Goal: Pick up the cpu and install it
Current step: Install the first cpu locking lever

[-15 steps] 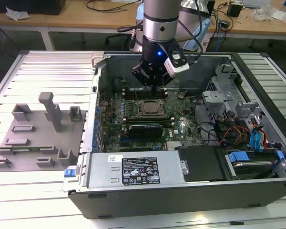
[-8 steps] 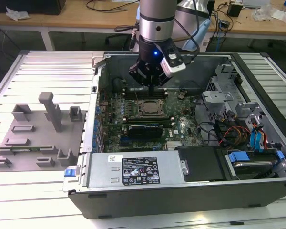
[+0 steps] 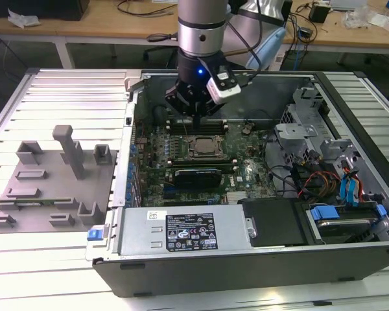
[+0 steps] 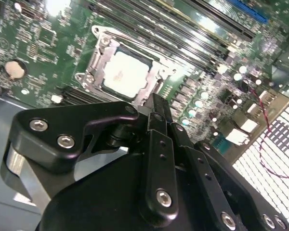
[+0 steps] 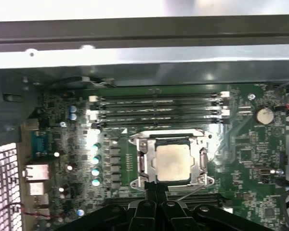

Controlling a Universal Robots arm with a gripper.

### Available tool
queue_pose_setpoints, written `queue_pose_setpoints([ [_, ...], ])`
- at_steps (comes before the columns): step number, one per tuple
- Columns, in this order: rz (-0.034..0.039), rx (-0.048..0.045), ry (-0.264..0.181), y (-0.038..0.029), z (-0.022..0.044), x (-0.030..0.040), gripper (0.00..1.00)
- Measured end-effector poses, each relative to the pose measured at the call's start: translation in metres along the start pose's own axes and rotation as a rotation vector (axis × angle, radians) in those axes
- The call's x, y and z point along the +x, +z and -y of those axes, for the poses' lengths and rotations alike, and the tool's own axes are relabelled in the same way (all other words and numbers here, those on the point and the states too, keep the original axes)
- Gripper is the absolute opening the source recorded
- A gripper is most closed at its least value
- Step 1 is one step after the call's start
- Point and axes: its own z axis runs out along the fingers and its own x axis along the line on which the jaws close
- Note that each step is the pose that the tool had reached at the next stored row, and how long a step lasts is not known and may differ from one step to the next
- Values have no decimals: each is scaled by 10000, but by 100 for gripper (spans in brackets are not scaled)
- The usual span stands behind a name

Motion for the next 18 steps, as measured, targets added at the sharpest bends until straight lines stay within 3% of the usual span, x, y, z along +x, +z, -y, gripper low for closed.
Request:
queue_pose_setpoints([
  [10, 0, 0, 2, 7, -12, 272, 11],
  [13, 1, 1, -7, 21, -11, 324, 11],
  [18, 1, -12, -7, 22, -11, 329, 11],
])
